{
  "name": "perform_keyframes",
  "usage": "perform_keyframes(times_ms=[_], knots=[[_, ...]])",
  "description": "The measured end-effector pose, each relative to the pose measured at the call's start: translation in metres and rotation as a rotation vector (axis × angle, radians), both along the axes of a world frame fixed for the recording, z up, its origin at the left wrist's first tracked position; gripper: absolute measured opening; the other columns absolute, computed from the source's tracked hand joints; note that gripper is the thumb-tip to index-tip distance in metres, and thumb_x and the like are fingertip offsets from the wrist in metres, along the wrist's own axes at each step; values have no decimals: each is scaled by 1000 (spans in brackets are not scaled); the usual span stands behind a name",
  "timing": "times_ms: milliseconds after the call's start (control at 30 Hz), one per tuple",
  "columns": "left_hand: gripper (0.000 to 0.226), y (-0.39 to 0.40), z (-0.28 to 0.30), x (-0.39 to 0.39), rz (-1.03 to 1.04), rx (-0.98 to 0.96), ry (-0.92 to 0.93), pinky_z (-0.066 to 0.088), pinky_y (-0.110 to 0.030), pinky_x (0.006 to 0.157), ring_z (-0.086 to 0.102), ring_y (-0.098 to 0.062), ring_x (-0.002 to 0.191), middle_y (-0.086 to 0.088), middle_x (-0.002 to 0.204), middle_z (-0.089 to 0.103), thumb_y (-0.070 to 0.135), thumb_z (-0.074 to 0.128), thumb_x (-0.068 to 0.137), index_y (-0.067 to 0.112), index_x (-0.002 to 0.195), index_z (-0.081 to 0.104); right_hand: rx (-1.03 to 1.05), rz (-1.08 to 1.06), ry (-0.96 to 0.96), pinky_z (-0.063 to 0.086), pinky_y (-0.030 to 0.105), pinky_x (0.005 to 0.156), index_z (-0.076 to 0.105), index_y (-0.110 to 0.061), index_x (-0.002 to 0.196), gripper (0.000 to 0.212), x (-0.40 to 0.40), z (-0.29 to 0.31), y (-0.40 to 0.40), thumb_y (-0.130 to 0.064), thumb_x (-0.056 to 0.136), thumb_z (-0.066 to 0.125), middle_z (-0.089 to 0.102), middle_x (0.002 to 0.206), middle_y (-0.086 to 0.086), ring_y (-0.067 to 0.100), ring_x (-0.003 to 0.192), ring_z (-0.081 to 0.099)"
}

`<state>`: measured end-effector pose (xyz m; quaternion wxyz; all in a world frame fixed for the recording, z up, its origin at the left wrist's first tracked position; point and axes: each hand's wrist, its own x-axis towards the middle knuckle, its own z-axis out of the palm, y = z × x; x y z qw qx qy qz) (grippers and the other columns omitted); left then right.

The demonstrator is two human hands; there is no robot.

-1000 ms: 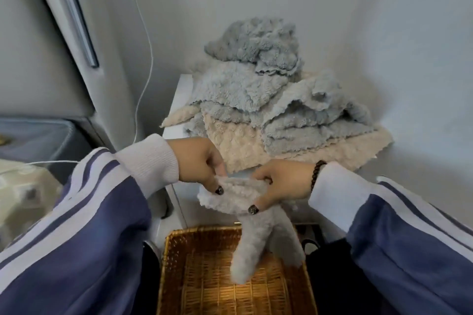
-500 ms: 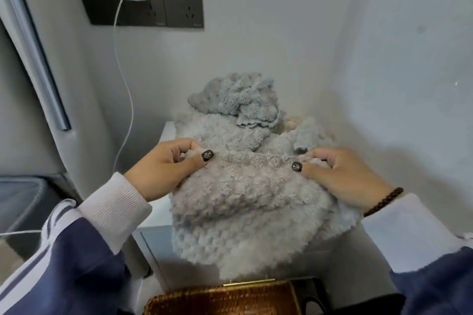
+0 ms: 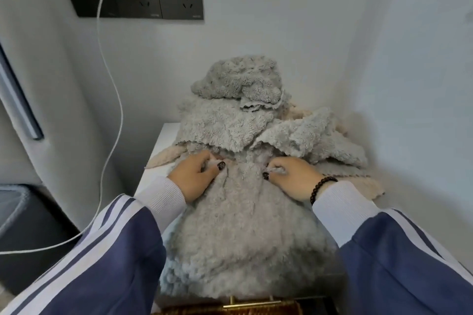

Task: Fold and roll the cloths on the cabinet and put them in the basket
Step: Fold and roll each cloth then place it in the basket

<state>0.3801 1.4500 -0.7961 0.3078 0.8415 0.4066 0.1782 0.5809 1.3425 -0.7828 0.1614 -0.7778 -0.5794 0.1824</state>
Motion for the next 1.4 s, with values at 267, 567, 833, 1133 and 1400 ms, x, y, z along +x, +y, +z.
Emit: perform_keyframes(times_ms=[267,567,833,1133,1400], knots=[[20,18,14,11,124,-92,-198,35,-6,40,50,0,41,6,61,54,30,57,93,22,75,54,68,-28,105,34,28,57,45,-19,66,33,24,7,19,-31,96,54,48,66,-1,17,63,47],[19,-11,32,-32,72,-145,-274,47,-20,55,57,-11,50,4,54,63,38,72,79,22,73,64,165,-22,229,30,19,50,56,-13,65,33,20,37,-61,-36,85,69,41,54,-7,5,46,36],[11,-22,63,-81,-12,-207,-240,48,-29,64,53,-17,54,5,53,62,20,68,85,18,74,71,-29,147,364,25,17,46,64,-35,62,19,-7,73,-102,-41,78,73,41,49,-10,7,42,31],[31,22,150,-77,132,254,-14,52,-37,79,67,-29,81,-13,80,70,37,70,83,6,85,68,301,-95,-52,38,25,54,64,-7,67,23,10,161,-52,-22,81,74,53,61,5,18,61,48],[15,-18,249,-94,-13,155,-852,56,-17,64,63,2,57,12,59,68,28,74,73,18,76,64,929,-59,418,53,27,63,71,-13,91,9,3,243,-87,-11,82,73,67,74,6,20,62,62]])
